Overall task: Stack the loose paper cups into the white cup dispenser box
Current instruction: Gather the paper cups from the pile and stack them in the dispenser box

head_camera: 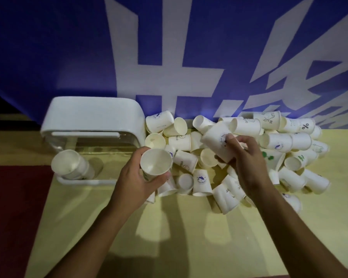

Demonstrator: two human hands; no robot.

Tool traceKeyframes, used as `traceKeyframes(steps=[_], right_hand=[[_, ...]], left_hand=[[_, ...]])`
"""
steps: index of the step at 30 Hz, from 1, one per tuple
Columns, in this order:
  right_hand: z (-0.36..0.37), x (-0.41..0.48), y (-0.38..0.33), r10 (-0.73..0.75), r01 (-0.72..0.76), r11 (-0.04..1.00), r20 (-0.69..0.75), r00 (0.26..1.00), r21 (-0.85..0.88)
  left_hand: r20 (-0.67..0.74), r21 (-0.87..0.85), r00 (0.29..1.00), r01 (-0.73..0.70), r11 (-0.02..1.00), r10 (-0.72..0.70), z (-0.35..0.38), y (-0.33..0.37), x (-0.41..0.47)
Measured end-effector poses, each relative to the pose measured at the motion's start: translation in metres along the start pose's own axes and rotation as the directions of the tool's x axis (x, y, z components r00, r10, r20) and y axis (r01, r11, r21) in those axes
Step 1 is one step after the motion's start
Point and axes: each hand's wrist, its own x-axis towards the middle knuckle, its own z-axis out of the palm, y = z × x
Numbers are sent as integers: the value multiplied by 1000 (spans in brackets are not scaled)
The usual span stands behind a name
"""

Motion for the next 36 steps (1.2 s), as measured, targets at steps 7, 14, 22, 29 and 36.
traceKeyframes(steps=[7,14,22,29,36], right_hand=[[92,-73,13,62,-168,959,411,909,227],[191,-108,24,-92,47,993,475,875,106],[274,-130,18,-225,242,970,455,862,22],[320,-126,12,-496,583,807,423,758,-97],[348,-115,36,-577,680,688,378,724,-252]], left_hand=[[-28,-13,1000,-12,1000,12,-95,-33,-33],[-119,-77,993,-18,997,9,-195,-78,-64],[-151,-108,989,-28,994,11,-258,-113,-62],[-161,-128,987,-11,992,-10,-283,-130,-61],[-155,-134,988,6,991,-27,-291,-136,-56]])
